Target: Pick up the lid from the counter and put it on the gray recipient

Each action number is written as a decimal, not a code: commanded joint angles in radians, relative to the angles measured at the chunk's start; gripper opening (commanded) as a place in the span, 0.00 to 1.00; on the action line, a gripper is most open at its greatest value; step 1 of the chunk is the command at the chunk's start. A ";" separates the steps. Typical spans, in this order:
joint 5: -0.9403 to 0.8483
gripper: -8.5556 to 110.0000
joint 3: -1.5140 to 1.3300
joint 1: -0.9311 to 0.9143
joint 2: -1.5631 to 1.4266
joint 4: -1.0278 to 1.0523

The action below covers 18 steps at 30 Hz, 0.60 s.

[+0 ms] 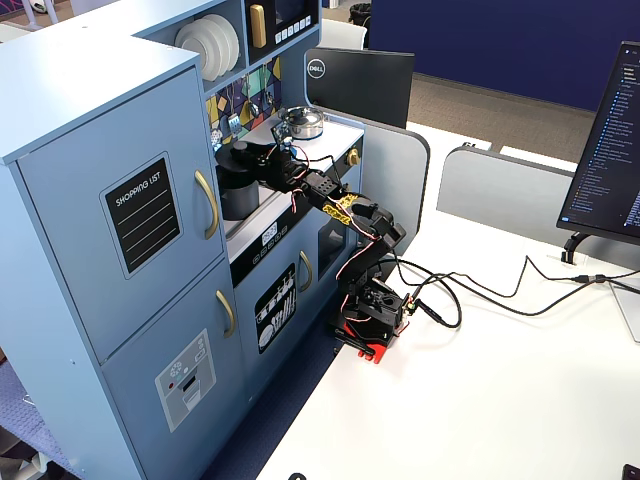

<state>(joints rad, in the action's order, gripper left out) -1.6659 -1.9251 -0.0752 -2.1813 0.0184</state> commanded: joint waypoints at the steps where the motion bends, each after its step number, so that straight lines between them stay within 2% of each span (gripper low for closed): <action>1: -0.023 0.07 -0.012 0.025 -0.071 -0.018; 18: -0.017 0.07 -0.051 0.057 -0.034 -0.051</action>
<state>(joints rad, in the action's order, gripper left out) -1.6797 -2.0018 -0.0215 -2.1997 0.0138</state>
